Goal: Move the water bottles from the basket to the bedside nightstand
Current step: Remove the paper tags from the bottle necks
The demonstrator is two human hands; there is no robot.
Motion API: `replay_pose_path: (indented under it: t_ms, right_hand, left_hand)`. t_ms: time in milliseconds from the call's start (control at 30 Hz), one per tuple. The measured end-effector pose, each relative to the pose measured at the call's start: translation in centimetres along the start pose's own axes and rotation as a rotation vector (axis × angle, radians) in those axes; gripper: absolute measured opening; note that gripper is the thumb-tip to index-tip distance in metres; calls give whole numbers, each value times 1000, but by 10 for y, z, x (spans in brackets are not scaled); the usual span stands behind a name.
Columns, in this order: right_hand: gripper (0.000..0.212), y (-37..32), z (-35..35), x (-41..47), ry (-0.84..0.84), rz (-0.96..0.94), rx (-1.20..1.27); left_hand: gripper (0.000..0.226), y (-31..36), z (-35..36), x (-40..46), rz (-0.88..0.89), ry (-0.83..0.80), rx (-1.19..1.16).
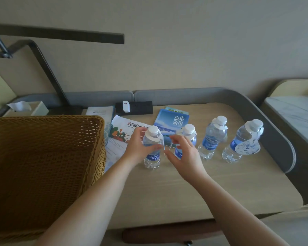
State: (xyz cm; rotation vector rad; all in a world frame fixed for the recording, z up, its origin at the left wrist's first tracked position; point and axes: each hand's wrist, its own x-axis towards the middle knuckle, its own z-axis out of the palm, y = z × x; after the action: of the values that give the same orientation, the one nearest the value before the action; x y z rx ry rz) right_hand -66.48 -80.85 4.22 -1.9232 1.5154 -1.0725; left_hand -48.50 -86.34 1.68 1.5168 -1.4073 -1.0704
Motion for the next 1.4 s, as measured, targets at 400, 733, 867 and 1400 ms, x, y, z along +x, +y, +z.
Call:
replay_pose_path:
  t_ms: [400,733,867,1400]
  right_hand:
    - [79,5,28,10,-155,246,99]
    - [17,2,40,13,-29,292,118]
    - [9,-7,27,15,-85,246,158]
    - [5,-3,-54,-18,166,362,506]
  left_hand:
    - [56,-11,-15,0,6,-103,-148]
    - [50,-13,-12,-10,32,-78,-221]
    - [49,-11,-11,-15,1,-60,-231]
    - [45,-8,-4,-19,32,-5,-89]
